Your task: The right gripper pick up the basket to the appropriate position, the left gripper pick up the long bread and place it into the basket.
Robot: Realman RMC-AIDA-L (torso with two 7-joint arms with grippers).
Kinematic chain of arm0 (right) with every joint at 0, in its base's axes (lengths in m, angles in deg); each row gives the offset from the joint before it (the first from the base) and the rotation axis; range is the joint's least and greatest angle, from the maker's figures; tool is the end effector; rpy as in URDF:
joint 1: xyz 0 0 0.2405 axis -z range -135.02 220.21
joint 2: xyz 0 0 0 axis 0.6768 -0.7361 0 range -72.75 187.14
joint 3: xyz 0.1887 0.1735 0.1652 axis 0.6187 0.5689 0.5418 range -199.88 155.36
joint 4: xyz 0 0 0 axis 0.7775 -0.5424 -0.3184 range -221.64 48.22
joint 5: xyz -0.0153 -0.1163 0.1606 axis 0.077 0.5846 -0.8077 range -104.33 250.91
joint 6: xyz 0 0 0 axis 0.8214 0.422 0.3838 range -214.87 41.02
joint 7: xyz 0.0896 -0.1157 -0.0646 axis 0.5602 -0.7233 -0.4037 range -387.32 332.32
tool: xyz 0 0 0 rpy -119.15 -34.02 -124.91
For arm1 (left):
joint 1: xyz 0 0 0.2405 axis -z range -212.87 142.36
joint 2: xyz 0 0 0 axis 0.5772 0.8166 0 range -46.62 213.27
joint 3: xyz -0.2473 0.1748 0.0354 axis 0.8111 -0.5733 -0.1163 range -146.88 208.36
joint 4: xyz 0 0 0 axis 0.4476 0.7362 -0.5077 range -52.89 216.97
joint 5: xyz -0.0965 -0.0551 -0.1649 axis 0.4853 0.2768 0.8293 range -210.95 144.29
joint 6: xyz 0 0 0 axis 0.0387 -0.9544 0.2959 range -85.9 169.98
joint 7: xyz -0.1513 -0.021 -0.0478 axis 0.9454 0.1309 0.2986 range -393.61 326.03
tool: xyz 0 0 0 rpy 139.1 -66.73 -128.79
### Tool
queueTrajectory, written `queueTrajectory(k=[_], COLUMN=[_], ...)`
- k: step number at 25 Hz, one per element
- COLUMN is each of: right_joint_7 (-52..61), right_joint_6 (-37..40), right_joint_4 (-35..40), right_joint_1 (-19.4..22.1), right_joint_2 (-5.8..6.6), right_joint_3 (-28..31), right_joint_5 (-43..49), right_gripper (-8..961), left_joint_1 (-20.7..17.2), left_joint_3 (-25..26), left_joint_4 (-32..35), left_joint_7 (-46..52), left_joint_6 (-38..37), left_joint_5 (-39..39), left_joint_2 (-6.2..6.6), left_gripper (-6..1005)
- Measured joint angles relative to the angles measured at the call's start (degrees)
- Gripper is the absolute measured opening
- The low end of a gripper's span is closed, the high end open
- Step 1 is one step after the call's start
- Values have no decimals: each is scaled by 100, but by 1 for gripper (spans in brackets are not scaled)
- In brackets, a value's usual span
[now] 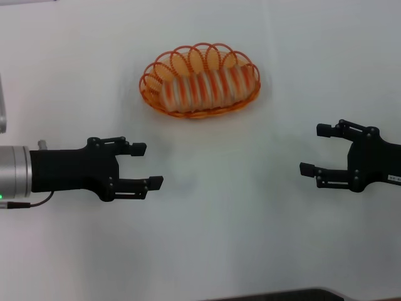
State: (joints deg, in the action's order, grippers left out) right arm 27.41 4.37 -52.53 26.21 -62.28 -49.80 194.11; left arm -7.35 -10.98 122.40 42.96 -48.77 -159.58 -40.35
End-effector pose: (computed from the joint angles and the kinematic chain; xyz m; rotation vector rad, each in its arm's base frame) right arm 0.3758 0.2576 -0.0346 -2.5794 0.5145 0.5709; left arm -0.2953 0.3070 -0.0828 -2.9213 -0.6043 -0.5014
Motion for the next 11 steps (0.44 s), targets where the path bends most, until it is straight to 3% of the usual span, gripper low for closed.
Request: queueTrajectory(k=[11], right_joint_7=[15], right_joint_6=[-111], right_joint_4=[0], right_joint_1=[-13], right_joint_2=[-1], right_joint_3=[3], right_joint_5=[5], right_gripper=[930], left_joint_1=[24], left_joint_3=[13], left_joint_4=[-42], left_joint_7=[-63], left_joint_6=[12], left_joint_5=[12], left_joint_2=[33], left_gripper=[809])
